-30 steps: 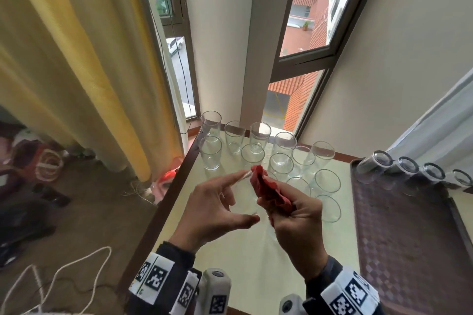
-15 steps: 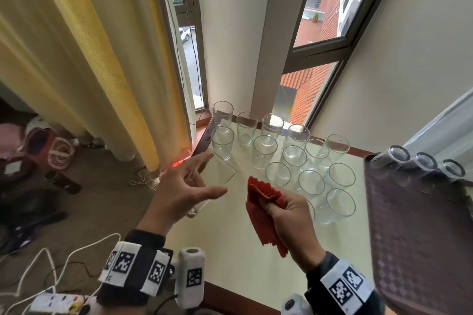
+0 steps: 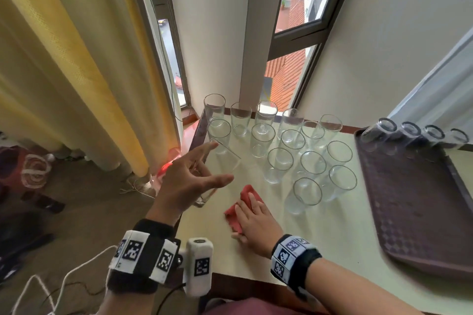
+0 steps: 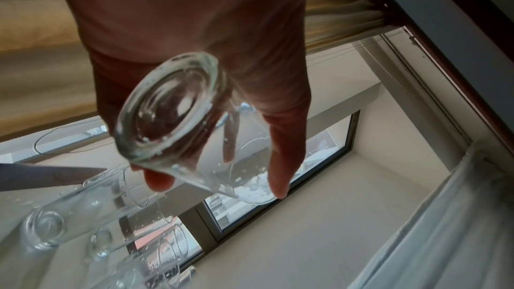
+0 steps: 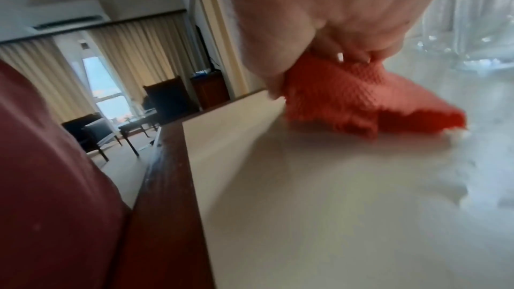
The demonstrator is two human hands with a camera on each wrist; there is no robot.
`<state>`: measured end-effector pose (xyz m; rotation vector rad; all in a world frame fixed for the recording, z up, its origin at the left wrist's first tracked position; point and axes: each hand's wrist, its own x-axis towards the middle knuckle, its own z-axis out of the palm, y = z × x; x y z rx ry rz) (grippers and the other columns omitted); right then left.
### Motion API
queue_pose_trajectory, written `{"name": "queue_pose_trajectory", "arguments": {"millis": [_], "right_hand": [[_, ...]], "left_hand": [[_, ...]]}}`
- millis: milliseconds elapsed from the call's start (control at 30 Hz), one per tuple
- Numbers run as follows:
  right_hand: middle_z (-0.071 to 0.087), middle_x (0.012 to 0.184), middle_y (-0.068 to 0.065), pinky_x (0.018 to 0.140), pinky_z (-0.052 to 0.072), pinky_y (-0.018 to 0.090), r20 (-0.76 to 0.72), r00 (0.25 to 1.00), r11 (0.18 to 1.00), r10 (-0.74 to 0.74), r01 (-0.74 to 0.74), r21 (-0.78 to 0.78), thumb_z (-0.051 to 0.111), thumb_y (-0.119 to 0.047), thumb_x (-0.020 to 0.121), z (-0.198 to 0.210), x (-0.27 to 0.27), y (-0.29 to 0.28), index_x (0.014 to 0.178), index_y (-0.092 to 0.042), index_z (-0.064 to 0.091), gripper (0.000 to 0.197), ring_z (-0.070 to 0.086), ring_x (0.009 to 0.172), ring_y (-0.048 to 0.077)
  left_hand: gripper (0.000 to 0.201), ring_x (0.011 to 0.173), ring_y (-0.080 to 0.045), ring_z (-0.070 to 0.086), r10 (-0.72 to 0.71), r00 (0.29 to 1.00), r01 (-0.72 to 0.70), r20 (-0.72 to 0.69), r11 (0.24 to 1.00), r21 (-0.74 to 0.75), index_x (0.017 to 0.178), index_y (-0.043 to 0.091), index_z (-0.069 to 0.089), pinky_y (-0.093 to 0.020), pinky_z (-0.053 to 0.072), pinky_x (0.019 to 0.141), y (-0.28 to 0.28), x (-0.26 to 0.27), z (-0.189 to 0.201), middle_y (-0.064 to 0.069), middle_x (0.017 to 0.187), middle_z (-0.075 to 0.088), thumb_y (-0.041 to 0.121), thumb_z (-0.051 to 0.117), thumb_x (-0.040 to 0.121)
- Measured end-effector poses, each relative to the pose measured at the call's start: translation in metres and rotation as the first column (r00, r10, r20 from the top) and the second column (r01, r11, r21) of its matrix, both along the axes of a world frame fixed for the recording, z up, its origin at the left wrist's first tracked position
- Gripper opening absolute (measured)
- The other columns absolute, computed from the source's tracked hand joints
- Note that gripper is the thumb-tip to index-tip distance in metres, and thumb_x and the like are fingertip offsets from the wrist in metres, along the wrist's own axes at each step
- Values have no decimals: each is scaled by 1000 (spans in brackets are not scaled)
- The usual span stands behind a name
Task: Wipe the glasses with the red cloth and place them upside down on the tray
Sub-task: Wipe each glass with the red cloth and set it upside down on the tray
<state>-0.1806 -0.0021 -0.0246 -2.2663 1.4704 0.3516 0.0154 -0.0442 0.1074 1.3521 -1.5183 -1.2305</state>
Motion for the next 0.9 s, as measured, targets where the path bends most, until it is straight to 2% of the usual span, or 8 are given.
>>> {"name": "queue_pose_trajectory", "arguments": {"millis": [67,133,333,433,567,667,800,900], "right_hand": [[-5,166,5,120,-7,49,-61,998,998,-3,7,59,1,-72,73,-4,-1,7,158,-11,1,104,-24,148,32],[-11,165,-3,120,-10,49,-44,993,988,-112,116,100,10,-75,81,-5,6,13,158,-17,-4,98,-31,145,24],[14,164,4,122,10,44,226,866,888,-446,397,229,55,-48,93,26,7,-2,150,-34,35,62,6,152,27],[59,137,8,109,41,40,465,652,798,-598,536,276,64,-33,91,49,11,-1,126,-24,65,36,54,125,20],[73,95,8,84,54,43,665,237,660,-709,556,505,64,-12,93,90,-1,15,94,-17,75,12,70,83,29],[68,72,-2,71,50,38,648,47,610,-760,394,687,45,4,93,112,-21,28,68,-29,71,49,69,69,24],[66,115,16,80,55,41,591,-125,576,-797,135,806,45,-11,78,122,-64,41,127,-7,62,51,63,100,32],[52,133,25,92,49,50,570,-216,592,-793,-50,805,55,-23,82,124,-97,53,144,-1,42,67,55,115,41]], "left_hand": [[83,83,-25,69,-30,999,30,15,1000,-3,129,44,53,-13,56,68,-2,2,-2,-14,80,66,51,90,55],[89,80,-9,69,-119,993,119,29,993,8,136,36,53,-9,52,65,-8,6,-1,-8,81,68,49,91,57],[90,74,-6,67,-148,988,148,38,989,-13,134,42,52,-15,53,69,-10,6,-8,-1,74,63,61,81,50],[84,75,-9,71,-209,978,209,2,978,-8,130,43,52,-22,58,73,-9,1,-7,-3,76,66,62,80,53],[80,82,-11,71,-280,954,284,-104,959,25,123,29,55,-28,59,75,-3,-27,-6,-4,89,69,62,77,54],[80,88,-9,70,-324,938,328,-120,944,18,122,27,53,-24,53,77,3,-53,-3,0,97,73,60,78,54],[76,87,-16,72,-372,912,382,-170,924,26,118,29,53,-33,59,77,12,-91,6,6,97,74,57,81,54],[75,84,-18,73,-365,887,390,-282,920,36,117,22,52,-26,57,71,18,-123,14,-2,94,75,46,84,54]]}}
